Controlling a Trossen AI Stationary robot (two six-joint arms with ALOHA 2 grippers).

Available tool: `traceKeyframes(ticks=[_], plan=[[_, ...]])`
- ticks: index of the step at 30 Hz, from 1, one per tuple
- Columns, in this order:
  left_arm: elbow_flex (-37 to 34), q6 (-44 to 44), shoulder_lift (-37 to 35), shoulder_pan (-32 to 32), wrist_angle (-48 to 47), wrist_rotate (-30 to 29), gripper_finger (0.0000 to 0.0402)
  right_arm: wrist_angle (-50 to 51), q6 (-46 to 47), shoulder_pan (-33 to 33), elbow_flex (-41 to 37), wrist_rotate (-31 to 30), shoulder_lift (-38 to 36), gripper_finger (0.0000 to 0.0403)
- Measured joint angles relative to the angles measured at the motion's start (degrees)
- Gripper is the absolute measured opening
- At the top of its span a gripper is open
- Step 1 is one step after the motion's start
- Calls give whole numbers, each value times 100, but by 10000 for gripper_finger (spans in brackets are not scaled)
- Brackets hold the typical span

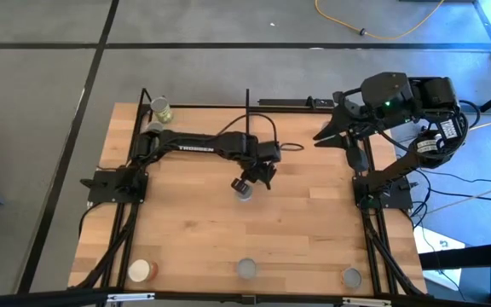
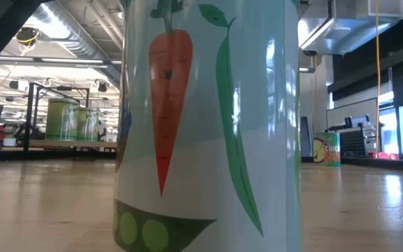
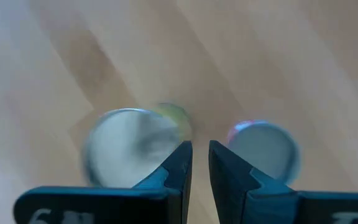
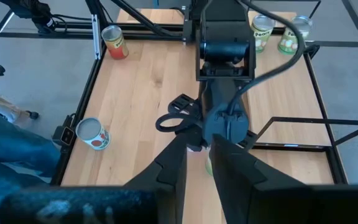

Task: Pick and place cans onto a shelf
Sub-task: Put the canned oranges on the shelf

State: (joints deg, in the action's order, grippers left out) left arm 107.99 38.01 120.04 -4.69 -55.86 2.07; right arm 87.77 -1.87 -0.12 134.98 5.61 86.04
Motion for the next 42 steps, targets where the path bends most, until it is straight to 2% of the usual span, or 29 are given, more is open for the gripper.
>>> traceKeyframes(ticks=[5, 19, 28, 38, 42], plan=[[8, 5, -8, -7, 209, -285, 47, 0, 2, 0, 0, -2, 1, 76], [1, -501, -10, -17, 153, -124, 47, 61, -7, 0, 0, 0, 2, 76], [-351, -635, -17, -17, 273, -110, 47, 62, -13, 0, 0, 0, 2, 76], [-449, -611, -30, -15, 447, -413, 46, 61, -14, 0, 0, 0, 2, 76], [-451, -595, -27, -17, 529, -471, 28, 61, -15, 0, 0, 0, 2, 76]])
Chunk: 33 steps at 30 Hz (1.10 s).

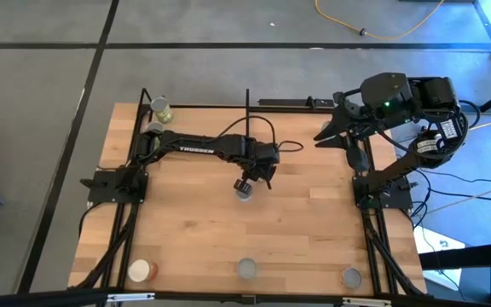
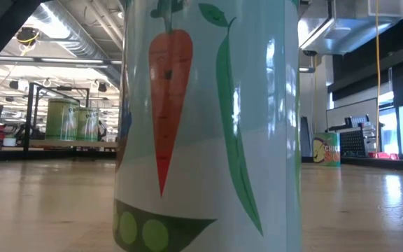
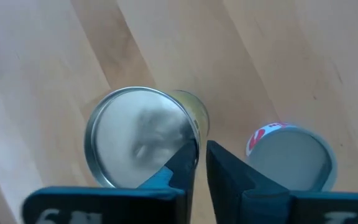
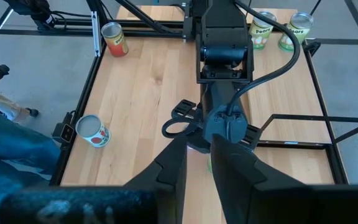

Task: Pick and place cans onto a shelf
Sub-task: Put the canned oranges on the shelf

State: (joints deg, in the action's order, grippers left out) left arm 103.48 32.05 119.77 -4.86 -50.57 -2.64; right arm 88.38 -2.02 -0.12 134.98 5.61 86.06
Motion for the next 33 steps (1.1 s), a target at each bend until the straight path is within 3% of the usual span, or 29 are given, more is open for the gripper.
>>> traceKeyframes(ticks=[3, 11, 19, 24, 29, 33], plan=[[-1, 2, 4, 0, 53, -49, 5, 0, 6, 0, 0, 0, 0, 76], [98, -5, 24, 0, -46, -137, 1, 0, 12, -2, 0, 0, 0, 76], [1119, -44, 31, 41, -785, -145, 1, -6, 13, 0, 0, 0, 0, 76], [2123, -214, 31, 86, -1662, -516, 0, -33, 15, 0, 0, 0, 2, 76], [3149, -967, 20, 2, -2479, -699, 0, -32, 17, -2, 0, 0, 2, 76], [2998, -1583, -319, -52, -2850, -1584, 0, -32, 5, -2, 0, 2, 2, 76]])
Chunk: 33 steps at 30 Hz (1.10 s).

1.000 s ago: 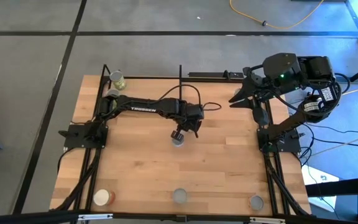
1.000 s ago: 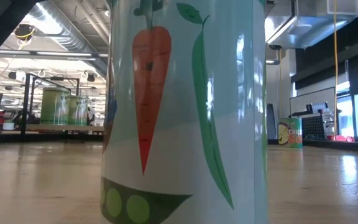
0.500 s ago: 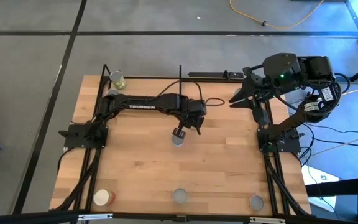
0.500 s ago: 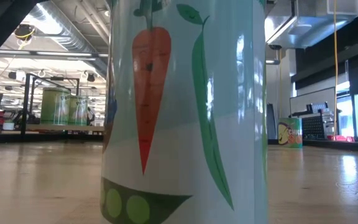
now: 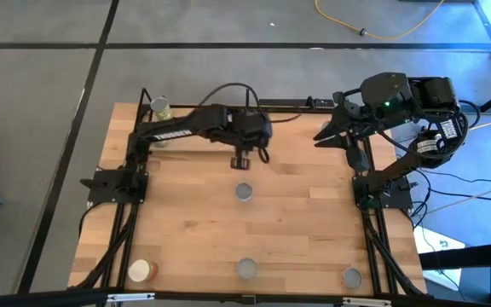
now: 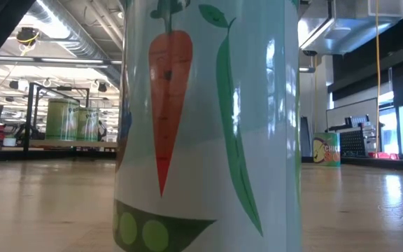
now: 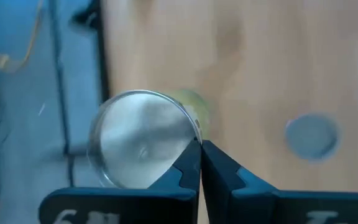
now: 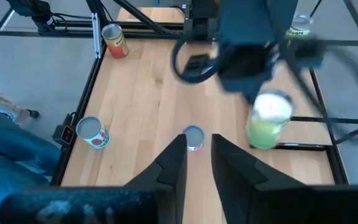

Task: Pick and place cans onto a shelf
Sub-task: Put the canned oranges on the shelf

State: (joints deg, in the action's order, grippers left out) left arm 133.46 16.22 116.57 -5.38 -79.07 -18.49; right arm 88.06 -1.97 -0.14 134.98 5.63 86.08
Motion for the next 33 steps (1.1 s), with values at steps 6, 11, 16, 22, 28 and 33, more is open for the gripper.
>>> traceKeyframes(ticks=[6, 11, 16, 22, 28, 33], plan=[[152, -1085, -171, -284, -805, -497, 0, 1, -3, 2, 0, 0, 0, 76], [161, -1278, -348, -486, -877, -487, 0, 2, -49, 1, 0, 0, 2, 76], [156, -1269, -350, -469, -825, -501, 1, 2, -160, 0, 0, -1, 2, 76], [154, -1315, -350, -572, -1103, -752, 1, 4, -158, 2, 0, 0, 2, 76], [150, -1404, -400, -769, -1095, -873, 0, 4, -156, 1, 0, 0, 2, 76], [150, -1435, -404, -1053, -1097, -924, 0, 4, -154, 2, 0, 0, 2, 76]])
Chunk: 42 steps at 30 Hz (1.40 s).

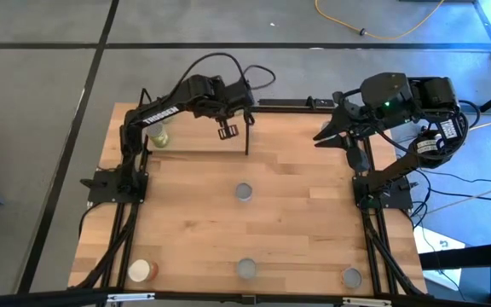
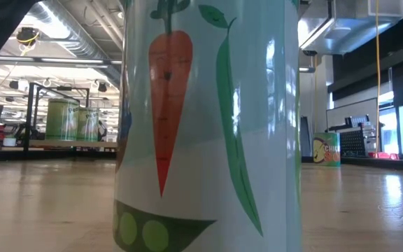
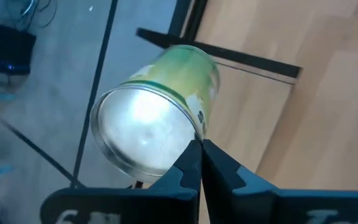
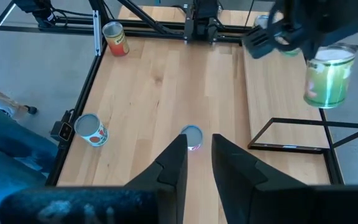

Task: Pick and place cans onto a shelf
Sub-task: Put the canned oranges on the shelf

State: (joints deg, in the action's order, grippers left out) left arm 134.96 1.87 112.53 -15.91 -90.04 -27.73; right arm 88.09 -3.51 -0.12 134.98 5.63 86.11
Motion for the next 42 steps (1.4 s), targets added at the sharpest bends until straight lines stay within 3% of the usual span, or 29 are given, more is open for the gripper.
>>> traceKeyframes(ticks=[24, 42], plan=[[-48, -180, -1, -1117, 17, 522, 0, 3, 1, -2, 0, 0, 0, 76], [-1862, -28, 2, -1585, 7, 579, 0, 4, 0, -2, -2, 0, 0, 76]])
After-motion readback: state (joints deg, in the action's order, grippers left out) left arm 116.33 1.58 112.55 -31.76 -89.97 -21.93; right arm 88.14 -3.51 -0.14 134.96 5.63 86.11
